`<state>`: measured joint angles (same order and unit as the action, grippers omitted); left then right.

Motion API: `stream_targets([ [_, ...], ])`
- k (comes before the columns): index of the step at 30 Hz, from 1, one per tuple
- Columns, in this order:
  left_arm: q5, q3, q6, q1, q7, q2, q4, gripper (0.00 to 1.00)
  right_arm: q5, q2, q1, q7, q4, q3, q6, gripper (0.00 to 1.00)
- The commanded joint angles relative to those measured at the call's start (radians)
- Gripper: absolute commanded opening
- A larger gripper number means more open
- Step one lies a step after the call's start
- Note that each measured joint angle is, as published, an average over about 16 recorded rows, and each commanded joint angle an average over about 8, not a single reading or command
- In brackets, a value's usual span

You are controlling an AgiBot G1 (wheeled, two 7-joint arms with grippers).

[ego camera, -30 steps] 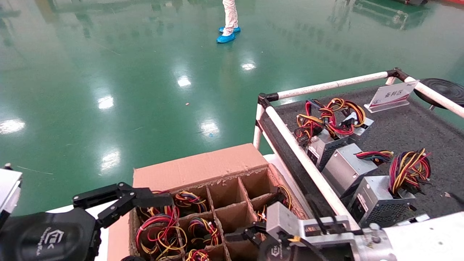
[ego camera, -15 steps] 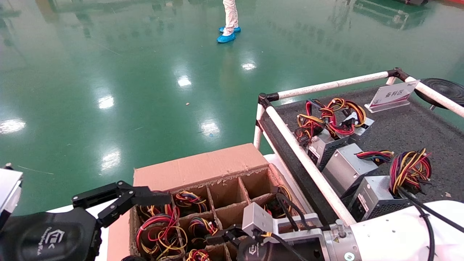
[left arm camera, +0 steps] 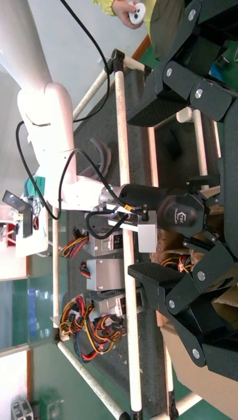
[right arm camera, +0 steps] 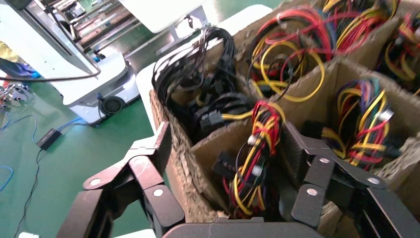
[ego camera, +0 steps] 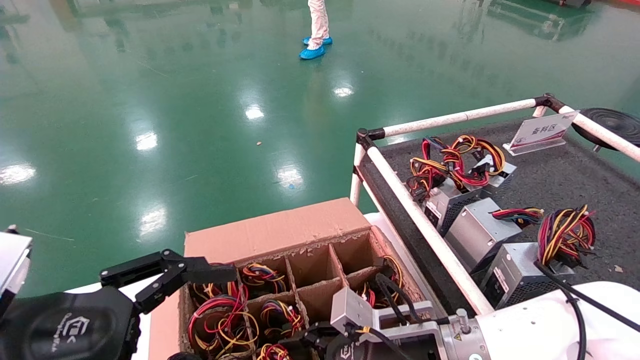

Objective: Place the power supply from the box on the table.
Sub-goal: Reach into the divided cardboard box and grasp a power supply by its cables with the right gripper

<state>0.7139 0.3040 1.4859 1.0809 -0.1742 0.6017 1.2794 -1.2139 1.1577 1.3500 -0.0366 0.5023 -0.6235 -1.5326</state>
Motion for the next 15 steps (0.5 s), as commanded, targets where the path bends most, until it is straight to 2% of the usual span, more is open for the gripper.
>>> stream_targets([
  [1, 0.0, 0.0, 0.0, 0.0, 0.0, 0.0, 0.0, 1.0, -0.003, 0.003, 0.0, -0.004, -0.007, -0.003, 0.002, 0.0],
  [15, 0.0, 0.001, 0.0, 0.0, 0.0, 0.0, 0.0, 1.0, -0.006, 0.022, 0.004, -0.018, -0.057, -0.003, 0.029, 0.0],
])
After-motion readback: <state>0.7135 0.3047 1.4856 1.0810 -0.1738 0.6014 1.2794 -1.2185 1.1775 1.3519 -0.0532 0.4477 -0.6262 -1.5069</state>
